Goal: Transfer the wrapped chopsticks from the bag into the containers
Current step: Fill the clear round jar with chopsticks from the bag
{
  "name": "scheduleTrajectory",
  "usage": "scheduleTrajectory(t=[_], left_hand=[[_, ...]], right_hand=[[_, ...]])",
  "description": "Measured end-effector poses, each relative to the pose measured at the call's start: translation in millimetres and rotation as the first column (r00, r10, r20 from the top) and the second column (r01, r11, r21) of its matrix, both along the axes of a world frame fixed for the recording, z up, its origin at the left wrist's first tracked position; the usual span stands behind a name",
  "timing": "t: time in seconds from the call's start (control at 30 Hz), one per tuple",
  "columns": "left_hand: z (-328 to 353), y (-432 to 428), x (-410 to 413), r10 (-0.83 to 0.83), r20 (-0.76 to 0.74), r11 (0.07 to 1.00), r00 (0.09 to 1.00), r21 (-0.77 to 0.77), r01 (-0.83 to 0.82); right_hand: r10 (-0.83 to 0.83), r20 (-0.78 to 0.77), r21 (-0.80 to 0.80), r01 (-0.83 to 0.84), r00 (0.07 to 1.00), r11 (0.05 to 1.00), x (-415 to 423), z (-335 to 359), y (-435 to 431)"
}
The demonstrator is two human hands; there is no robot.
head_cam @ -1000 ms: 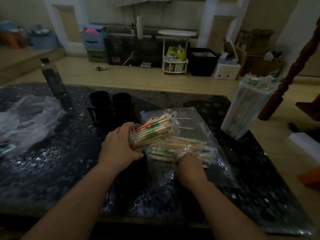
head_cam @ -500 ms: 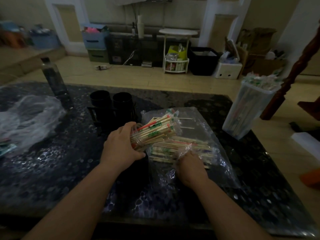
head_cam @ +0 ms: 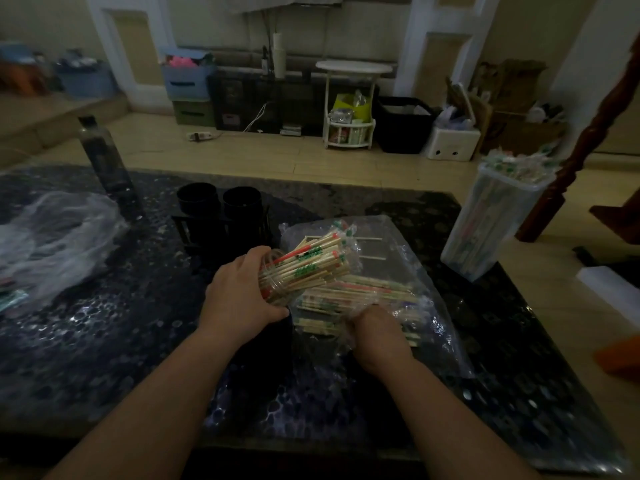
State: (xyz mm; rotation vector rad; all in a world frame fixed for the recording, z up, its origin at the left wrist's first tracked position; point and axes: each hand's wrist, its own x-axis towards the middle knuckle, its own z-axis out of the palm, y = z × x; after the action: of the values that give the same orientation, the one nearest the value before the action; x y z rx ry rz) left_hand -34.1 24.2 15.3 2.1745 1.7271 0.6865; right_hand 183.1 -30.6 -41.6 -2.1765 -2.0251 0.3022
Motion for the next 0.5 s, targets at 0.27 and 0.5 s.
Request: scheduleTrajectory(t=[0.27,0.5], left_hand=[[-1.3,0.4,-0.9,0.0,0.01,1.0,1.0,0.006,0.0],[-1.9,0.8,-1.2,-0.003,0.019,1.0,1.0,0.001,0.003]], right_hand=[[0.011,0.064,-0.06,-0.007,0.998,0.998,-5.4,-2.0,-4.6],[0.042,0.127,-0.045,-0.036,0.991,0.998,-9.1,-0.1,-6.4]])
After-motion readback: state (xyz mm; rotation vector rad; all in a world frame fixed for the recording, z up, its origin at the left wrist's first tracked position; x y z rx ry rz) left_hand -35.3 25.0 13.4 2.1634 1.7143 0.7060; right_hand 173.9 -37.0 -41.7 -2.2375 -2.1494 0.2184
